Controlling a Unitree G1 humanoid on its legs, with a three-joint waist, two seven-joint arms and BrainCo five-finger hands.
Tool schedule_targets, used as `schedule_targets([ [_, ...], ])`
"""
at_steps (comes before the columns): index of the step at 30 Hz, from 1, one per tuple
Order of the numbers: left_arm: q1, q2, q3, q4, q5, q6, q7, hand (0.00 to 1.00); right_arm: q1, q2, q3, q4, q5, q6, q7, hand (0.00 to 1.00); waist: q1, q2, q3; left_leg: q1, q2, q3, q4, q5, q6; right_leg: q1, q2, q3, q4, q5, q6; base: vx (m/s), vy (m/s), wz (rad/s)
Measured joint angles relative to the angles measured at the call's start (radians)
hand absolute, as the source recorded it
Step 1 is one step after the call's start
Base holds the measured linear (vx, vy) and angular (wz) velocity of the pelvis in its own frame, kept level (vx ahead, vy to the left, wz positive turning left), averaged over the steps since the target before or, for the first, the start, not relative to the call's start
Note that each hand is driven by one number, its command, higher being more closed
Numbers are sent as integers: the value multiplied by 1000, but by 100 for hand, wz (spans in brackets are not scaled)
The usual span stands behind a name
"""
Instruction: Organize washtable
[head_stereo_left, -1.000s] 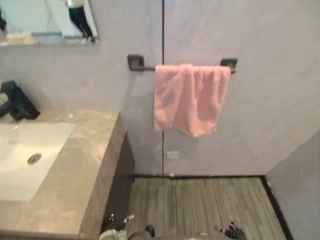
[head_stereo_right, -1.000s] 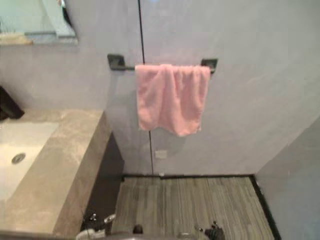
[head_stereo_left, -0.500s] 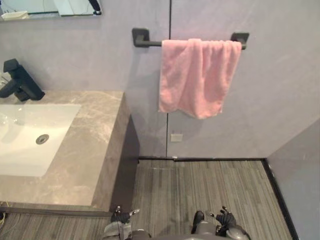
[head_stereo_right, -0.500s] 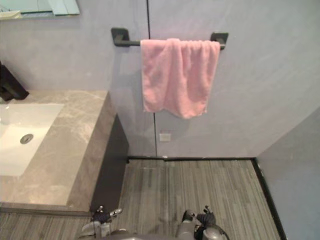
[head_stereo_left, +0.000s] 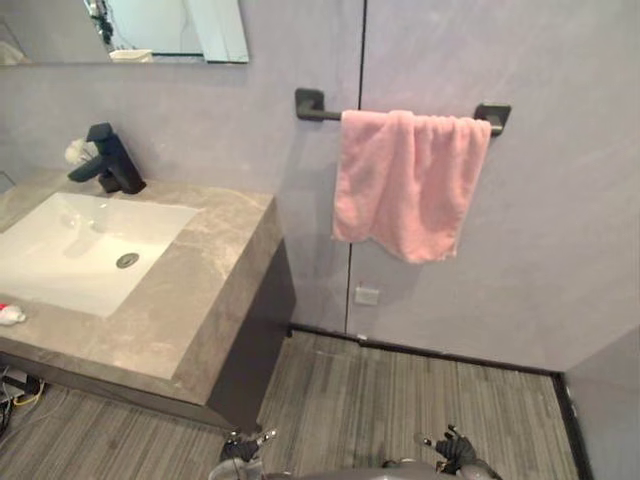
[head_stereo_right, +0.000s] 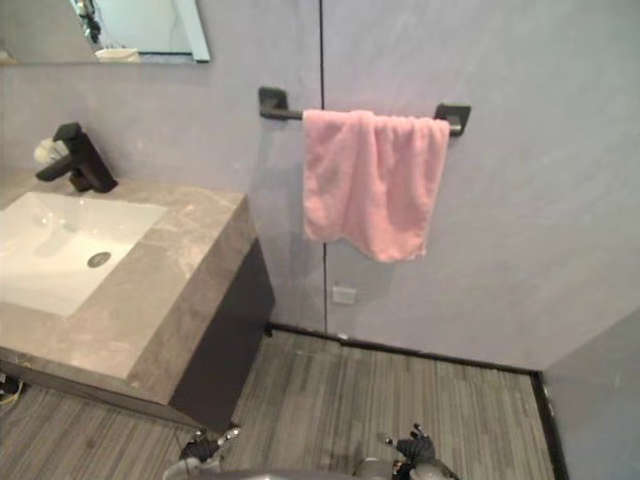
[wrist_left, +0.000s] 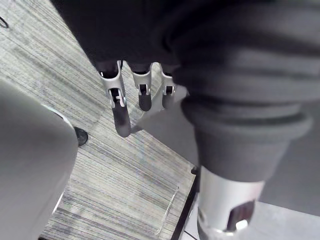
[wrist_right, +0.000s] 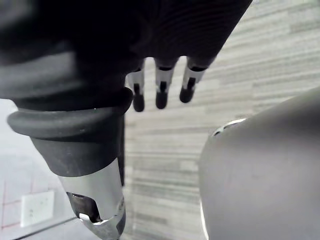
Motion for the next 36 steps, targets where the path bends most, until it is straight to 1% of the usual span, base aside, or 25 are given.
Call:
schedule_targets([
  [4, -1, 2, 0, 10, -1, 0, 0, 0, 0, -1, 0, 0, 0, 0, 0, 0, -2, 10, -5, 0, -21, -27, -1, 6, 2, 18, -19, -29, -10, 8, 5, 69, 41, 24],
  [7, -1, 9, -1, 7, -8, 0, 0, 0, -4, -2, 14, 0, 0, 0, -1, 0, -1, 12, 4, -22, -44, -84, 7, 18, 16, 37, -52, -83, 8, -14, 17, 47, 24, 67],
  [8, -6, 19, -2, 6, -21, 0, 0, 0, -11, -3, 30, 0, 0, 0, -1, 0, -2, -7, 11, -53, -59, -101, 41, 25, 26, 39, -70, -106, 27, -40, 16, -16, -25, 114],
  [10, -13, 30, -2, -7, -25, 0, 1, 0, -26, 1, 32, 5, 0, 1, -1, 0, -2, -12, 32, -152, -74, -100, 148, 34, 41, 16, -82, -115, 76, -74, 1, -93, -82, 135],
  [11, -17, 31, -1, -22, -28, -2, 2, 0, -42, 4, 31, 11, 0, 3, -2, 0, -2, -32, 40, -197, -75, -87, 157, 63, 53, -6, -80, -117, 86, -78, -29, -121, -75, 130],
  [12, -30, 31, 1, -23, -33, -2, 1, 0, -44, 8, 26, 9, 0, 3, -4, 0, 0, -29, 51, -204, -49, -23, 196, 24, 50, -3, -101, -175, 79, -66, -43, -130, -38, 149],
  [13, -37, 30, 0, -20, -38, 3, 1, 0, -61, 7, 20, 2, -1, 3, -17, 0, -1, -5, 66, -235, 1, 88, 362, -63, 81, 7, -103, -228, 95, -61, -44, -43, 33, 107],
  [15, -35, 24, -6, -20, -38, 1, 0, 0, -73, 13, 13, -4, 0, 3, -22, 0, -7, 6, 72, -216, 41, 177, 470, -131, 84, 21, -120, -292, 100, -61, -44, -144, 46, 109],
  [16, -33, 28, -14, -20, -37, 2, -1, 0, -70, 23, -4, -10, 0, 2, -23, 0, -12, 3, 71, -195, 64, 219, 533, -157, 85, 37, -136, -334, 99, -57, -38, -203, 90, 105],
  [18, -22, 33, -37, -18, -37, 3, -1, 0, -62, 30, -25, -28, 0, 2, -24, 0, -30, 10, 67, -145, 101, 257, 537, -199, 65, 55, -149, -392, 88, -46, -24, -161, 145, 104],
  [19, -28, 22, -48, -14, -37, 3, -1, 0, -57, 33, -50, -40, -1, 3, -28, 0, -32, 31, 59, -120, 91, 270, 435, -229, 34, 48, -149, -411, 81, -31, -5, -163, 215, 88],
  [20, -29, 23, -49, -11, -38, 4, -1, 0, -58, 30, -65, -39, -1, 4, -29, 0, -29, 27, 57, -109, 72, 273, 377, -240, 43, 45, -144, -412, 72, -20, 5, -176, 235, 57],
  [21, -27, 51, -54, -11, -38, 4, -1, 0, -56, 57, -75, -37, -2, 16, -32, 0, -22, -2, 53, -103, 21, 274, 303, -192, 58, 26, -158, -393, 40, -4, 15, -94, 131, 31],
  [23, -23, 69, -71, 3, -39, 6, -1, 0, -49, 70, -84, -34, -11, 22, -38, 0, -25, -25, 43, -78, -32, 268, 235, -152, 80, 27, -162, -342, 4, 26, -3, -88, 140, 28],
  [25, -25, 79, -110, 20, -34, 5, -1, 0, -51, 66, -83, -31, -34, 23, -38, 0, -27, -28, 43, -59, -70, 244, 220, -147, 88, 38, -194, -312, 33, 45, 14, -89, 126, 32],
  [26, -27, 81, -120, 28, -30, 4, -2, 0, -50, 61, -84, -30, -39, 23, -38, 0, -32, -27, 43, -51, -95, 215, 197, -136, 103, 38, -216, -296, 75, 44, 14, -105, 75, 63],
  [27, -27, 81, -120, 32, -26, 4, -2, 0, -45, 58, -88, -29, -42, 23, -38, 0, -33, -28, 43, -43, -114, 175, 173, -119, 111, 29, -224, -233, 116, 41, 8, -92, 54, 86],
  [28, -27, 81, -120, 34, -24, 4, -2, 0, -40, 59, -89, -29, -43, 24, -38, 0, -34, -29, 44, -40, -122, 145, 158, -106, 114, 26, -219, -181, 130, 31, -6, -62, -5, 128],
  [30, -28, 78, -109, 36, -31, 1, -1, 0, -28, 57, -102, -15, -43, 24, -39, 0, -29, -27, 42, -44, -133, 35, 116, -64, 115, 28, -151, 48, 148, -6, -38, -11, -83, 143],
  [31, -28, 77, -106, 35, -33, 1, -1, 0, -31, 56, -102, -9, -43, 24, -39, 0, -27, -28, 42, -47, -132, 8, 105, -51, 113, 29, -129, 106, 145, -20, -31, -34, -184, 127],
  [32, -28, 76, -89, 36, -38, 1, -1, 0, -37, 56, -98, 9, -43, 24, -39, 0, -29, -34, 38, -60, -133, -42, 89, -28, 103, 31, -88, 187, 133, -39, -20, -68, -221, 118],
  [33, -28, 76, -66, 37, -39, 1, 0, 0, -37, 59, -91, 22, -41, 23, -40, 0, -27, -45, 31, -81, -135, -78, 89, -14, 87, 40, -68, 218, 100, -50, -16, -60, -195, 111],
  [34, -29, 76, -58, 37, -40, 1, 0, 0, -38, 61, -87, 33, -40, 23, -40, 0, -25, -61, 24, -85, -139, -96, 88, -7, 77, 60, -72, 213, 75, -62, 4, -39, -215, 85],
  [35, -31, 71, -37, 38, -39, 1, 0, 0, -45, 66, -79, 50, -38, 25, -40, 0, -19, -69, 19, -82, -147, -113, 65, 13, 60, 97, -80, 177, 19, -88, 34, -26, -176, 44],
  [36, -31, 69, -29, 39, -39, 1, 1, 0, -49, 69, -78, 49, -38, 25, -40, 0, -17, -70, 18, -77, -146, -115, 48, 28, 54, 107, -83, 159, -3, -101, 49, -59, -262, 40],
])
